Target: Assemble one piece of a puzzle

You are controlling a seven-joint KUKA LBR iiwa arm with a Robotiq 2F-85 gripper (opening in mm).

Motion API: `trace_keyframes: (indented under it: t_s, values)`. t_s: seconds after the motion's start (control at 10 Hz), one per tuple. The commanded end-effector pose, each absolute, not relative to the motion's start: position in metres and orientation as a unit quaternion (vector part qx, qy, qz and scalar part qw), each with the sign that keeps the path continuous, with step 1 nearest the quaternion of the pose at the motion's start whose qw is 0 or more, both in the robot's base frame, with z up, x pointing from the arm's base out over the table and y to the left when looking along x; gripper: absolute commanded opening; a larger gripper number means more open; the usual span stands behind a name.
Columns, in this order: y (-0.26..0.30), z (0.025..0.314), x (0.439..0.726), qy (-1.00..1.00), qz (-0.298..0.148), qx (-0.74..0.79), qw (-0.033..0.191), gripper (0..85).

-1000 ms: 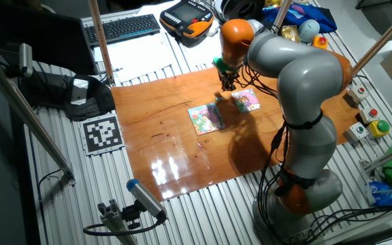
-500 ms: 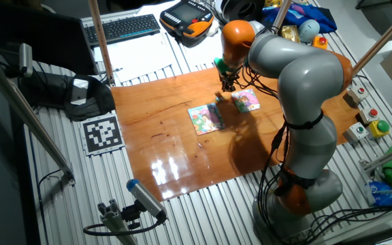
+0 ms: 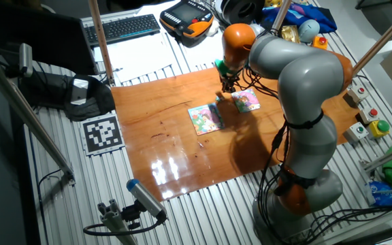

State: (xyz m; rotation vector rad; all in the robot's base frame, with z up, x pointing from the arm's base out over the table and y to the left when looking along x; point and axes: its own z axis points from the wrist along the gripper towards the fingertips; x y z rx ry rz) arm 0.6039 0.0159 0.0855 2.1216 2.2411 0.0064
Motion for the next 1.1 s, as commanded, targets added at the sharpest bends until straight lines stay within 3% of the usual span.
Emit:
trace_keyframes:
  t_s: [0.0,0.4,0.7,0.8,0.9,1.0]
  values:
    - [0.016,0.085,0.604,0.714,0.003,0.699,0.022,17.0]
    - [0.015,0.083,0.605,0.689,-0.003,0.725,0.019,17.0]
    - [0.014,0.079,0.605,0.675,0.003,0.738,0.004,17.0]
    - [0.014,0.078,0.605,0.672,0.002,0.74,0.002,34.0]
    - [0.014,0.077,0.605,0.673,0.004,0.74,0.002,34.0]
    - [0.014,0.076,0.605,0.676,0.005,0.737,0.0,51.0]
